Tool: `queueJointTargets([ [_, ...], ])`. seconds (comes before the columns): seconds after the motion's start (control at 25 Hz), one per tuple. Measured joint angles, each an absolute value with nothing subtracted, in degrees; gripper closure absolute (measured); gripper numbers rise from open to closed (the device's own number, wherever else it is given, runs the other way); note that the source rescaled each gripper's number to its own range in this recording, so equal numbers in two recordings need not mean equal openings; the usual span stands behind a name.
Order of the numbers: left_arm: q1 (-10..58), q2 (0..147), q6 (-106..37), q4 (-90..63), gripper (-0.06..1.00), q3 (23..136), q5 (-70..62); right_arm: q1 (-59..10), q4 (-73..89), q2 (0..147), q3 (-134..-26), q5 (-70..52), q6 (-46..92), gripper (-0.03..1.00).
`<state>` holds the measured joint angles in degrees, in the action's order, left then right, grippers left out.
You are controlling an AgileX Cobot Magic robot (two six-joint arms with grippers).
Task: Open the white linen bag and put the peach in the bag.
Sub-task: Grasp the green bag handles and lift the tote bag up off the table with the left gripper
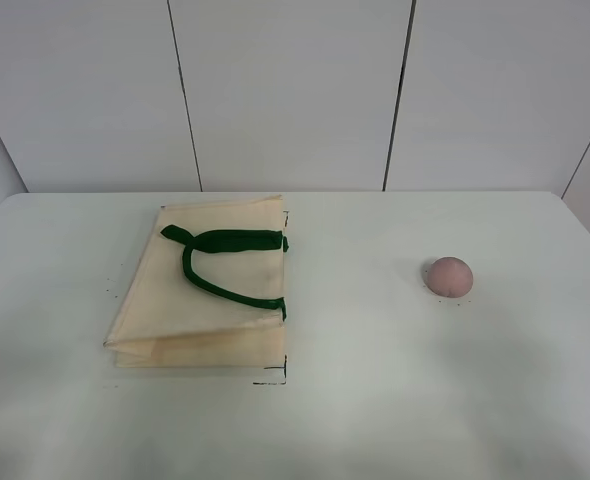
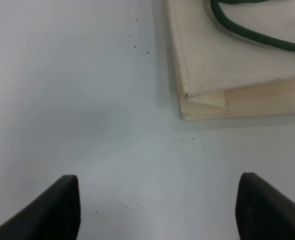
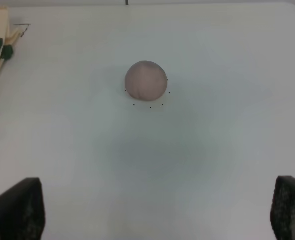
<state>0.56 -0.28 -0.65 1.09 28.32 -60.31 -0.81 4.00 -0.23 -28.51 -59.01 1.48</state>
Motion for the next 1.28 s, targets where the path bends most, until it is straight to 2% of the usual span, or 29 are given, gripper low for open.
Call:
queueJointTargets([
  [0.4, 0.56, -0.28, -0.65, 1.09, -0.02, 28.68, -60.31, -0.81, 4.00, -0.23, -28.51, -59.01, 1.48, -0.03],
  [0.56, 0.56, 6.73, -0.65, 1.15, -0.02, 32.80, -60.48, -0.81, 4.00, -0.23, -28.51, -59.01, 1.48, -0.03],
  [0.92, 0.56, 46.60, -0.53, 1.15, -0.02, 50.01, -57.05, -0.81, 4.00, -0.23, -28.51, -59.01, 1.48, -0.03],
  [1.28, 0.56, 87.24, -0.49, 1.03, -0.02, 74.73, -55.23, -0.81, 4.00, -0.23, -28.51, -59.01, 1.48, -0.03],
])
